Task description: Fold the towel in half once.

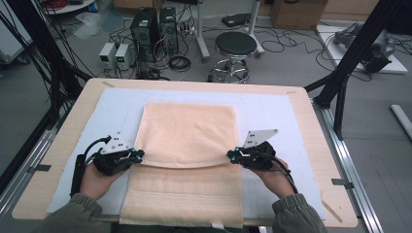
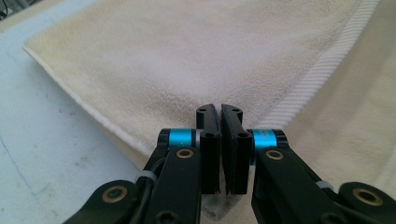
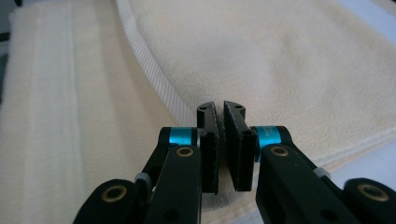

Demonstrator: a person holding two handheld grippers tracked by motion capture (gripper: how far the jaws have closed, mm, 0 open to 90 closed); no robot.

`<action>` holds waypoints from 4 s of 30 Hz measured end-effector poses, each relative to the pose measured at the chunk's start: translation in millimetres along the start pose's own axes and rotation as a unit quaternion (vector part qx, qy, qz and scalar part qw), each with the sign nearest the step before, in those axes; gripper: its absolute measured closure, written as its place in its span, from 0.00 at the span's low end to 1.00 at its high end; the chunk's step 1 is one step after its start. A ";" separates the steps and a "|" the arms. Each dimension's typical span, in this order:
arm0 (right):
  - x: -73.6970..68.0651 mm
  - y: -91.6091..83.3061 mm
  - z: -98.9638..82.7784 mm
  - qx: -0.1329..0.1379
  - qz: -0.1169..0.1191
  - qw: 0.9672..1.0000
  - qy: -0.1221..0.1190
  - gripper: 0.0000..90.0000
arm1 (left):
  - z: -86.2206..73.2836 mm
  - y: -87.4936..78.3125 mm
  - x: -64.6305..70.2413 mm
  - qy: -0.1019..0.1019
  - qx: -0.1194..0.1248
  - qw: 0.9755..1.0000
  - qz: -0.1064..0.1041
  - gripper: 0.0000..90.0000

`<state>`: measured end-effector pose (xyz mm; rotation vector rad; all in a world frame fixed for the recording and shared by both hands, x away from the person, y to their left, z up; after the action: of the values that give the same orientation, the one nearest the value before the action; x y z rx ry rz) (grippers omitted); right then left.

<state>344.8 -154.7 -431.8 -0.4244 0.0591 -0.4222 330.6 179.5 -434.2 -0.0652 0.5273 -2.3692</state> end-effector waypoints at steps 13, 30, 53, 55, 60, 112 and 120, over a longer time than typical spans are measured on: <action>-92.4 -54.9 6.0 0.033 0.087 0.996 -0.012 0.73 | -12.4 -75.5 69.5 0.015 0.003 0.999 -0.045 0.72; 24.5 5.5 -4.0 0.005 -0.032 0.999 0.025 0.55 | -9.0 11.7 -15.9 -0.031 0.012 0.999 0.021 0.48; 78.2 53.6 -46.3 -0.074 -0.063 0.992 0.079 0.71 | -36.8 69.1 -47.7 -0.066 -0.063 0.996 0.022 0.71; 79.1 54.3 -46.0 -0.071 -0.060 0.992 0.089 0.80 | -36.3 70.7 -47.3 -0.072 -0.060 0.995 0.023 0.82; 79.9 56.7 -43.9 -0.069 -0.045 0.993 0.089 0.92 | -34.4 72.8 -48.9 -0.081 -0.063 0.994 0.028 0.92; -3.2 24.2 -56.0 -0.053 -0.002 0.998 0.025 0.77 | -55.1 10.8 12.6 -0.015 -0.032 0.997 -0.065 0.74; -7.8 21.7 -51.5 -0.050 0.007 0.999 0.009 0.95 | -51.0 8.6 13.7 -0.013 -0.034 0.997 -0.066 0.96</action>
<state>338.7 -153.6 -487.8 -0.5181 0.0998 -0.4104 316.1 182.9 -485.5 -0.1676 0.6077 -2.4748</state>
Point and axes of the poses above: each handheld gripper's, and its own axes: y roughly forward along the jaws, z roughly out of its top, x roughly to its right, the point moved 8 cm from there along y, roughly forward along the jaws, and after that the axes turned 14 degrees about x, right-handed, at the moved point
